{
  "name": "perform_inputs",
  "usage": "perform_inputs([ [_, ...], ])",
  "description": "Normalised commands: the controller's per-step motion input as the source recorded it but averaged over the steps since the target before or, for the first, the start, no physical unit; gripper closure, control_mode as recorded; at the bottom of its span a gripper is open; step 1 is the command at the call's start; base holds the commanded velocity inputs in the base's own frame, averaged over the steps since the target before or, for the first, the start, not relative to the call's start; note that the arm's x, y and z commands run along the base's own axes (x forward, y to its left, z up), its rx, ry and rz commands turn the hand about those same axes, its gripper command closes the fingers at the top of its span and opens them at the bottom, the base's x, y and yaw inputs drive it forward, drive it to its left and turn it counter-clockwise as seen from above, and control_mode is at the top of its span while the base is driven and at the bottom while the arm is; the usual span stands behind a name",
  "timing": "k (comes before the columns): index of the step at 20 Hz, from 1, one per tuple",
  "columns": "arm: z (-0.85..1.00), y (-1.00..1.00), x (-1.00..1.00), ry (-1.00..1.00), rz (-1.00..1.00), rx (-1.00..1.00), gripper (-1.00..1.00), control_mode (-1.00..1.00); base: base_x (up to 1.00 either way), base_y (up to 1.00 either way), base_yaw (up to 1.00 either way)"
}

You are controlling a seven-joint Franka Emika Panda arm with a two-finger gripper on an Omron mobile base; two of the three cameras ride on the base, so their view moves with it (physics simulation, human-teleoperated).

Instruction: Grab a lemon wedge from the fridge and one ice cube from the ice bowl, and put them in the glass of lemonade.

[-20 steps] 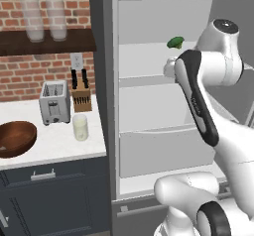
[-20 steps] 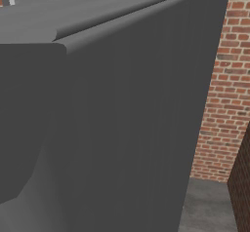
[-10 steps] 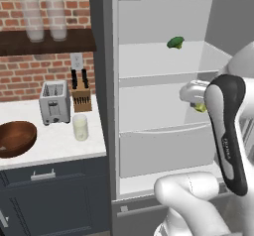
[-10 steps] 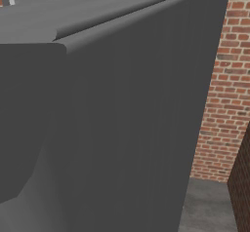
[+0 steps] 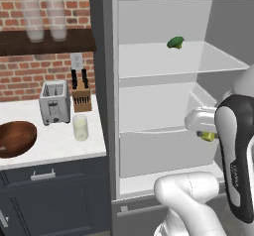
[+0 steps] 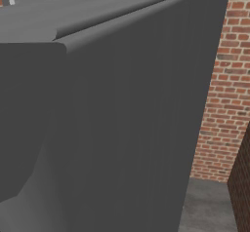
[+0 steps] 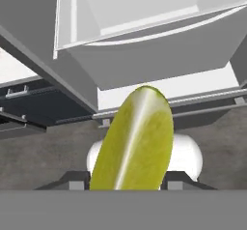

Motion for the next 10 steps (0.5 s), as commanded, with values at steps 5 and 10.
perform_inputs([
  [5,-0.26,0.14,-0.06,0.3,0.0,0.0,1.0,-1.0,0.0,0.0,0.0],
  [10,-0.19,0.01,-0.13,0.16,0.0,0.0,1.0,-1.0,0.0,0.0,0.0],
])
